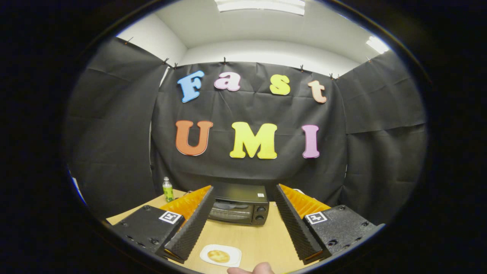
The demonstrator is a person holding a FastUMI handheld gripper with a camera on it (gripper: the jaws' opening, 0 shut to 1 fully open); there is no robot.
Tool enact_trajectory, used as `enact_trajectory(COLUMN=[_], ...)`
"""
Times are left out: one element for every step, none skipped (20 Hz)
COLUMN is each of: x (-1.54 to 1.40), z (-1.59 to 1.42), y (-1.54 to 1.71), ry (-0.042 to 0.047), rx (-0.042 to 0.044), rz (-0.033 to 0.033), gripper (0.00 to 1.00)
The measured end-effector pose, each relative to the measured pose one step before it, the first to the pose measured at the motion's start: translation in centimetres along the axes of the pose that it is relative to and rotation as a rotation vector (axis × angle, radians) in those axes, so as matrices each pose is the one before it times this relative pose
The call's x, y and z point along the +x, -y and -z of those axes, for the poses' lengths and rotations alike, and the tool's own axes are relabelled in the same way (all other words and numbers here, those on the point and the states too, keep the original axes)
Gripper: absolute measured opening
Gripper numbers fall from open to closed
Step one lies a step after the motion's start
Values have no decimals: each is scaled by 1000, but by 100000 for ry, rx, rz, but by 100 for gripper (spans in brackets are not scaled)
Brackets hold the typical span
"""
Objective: Open the toaster oven, put the food inside, and close the toaster oven door.
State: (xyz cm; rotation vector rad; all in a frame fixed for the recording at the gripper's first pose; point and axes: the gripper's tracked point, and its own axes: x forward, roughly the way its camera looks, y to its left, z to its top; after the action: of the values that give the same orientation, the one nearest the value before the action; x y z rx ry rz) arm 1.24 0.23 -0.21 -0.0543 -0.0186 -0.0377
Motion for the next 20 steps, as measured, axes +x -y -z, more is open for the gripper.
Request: enact_trajectory(x=[375, 414, 446, 460, 562, 675, 826, 882, 1045, 1393, 1434, 1424, 1503, 1442, 1491, 1558, 1642, 1627, 1628, 1679], z=[44, 261, 49, 89, 64, 273, 149, 190, 106, 310, 395, 449, 514, 658, 497, 759, 798, 840, 1270, 1192], y=[-211, -61, -131, -141, -59, 24, -201, -436, -387, -305, -306, -544, -588, -367, -554, -453, -298, -126, -101, -148], ry=[62, 128, -84, -42, 106, -276, -569, -934, -570, -852, -1174, -1185, -1265, -1063, -460, -809, -985, -869, -2092, -2209], rx=[269, 635, 697, 506, 606, 629, 302, 288, 441, -110, -66, 319, 429, 1199, 1451, 1279, 1053, 589, 1444, 1630], rz=[-571, -423, -358, -455, -6, 363, -237, -714, -780, -517, -178, -1003, -751, -484, -762, -264, 125, 677, 530, 441], gripper=[100, 100, 100, 100, 100, 100, 100, 100, 100, 100, 100, 100, 100, 100, 100, 100, 100, 100, 100, 100])
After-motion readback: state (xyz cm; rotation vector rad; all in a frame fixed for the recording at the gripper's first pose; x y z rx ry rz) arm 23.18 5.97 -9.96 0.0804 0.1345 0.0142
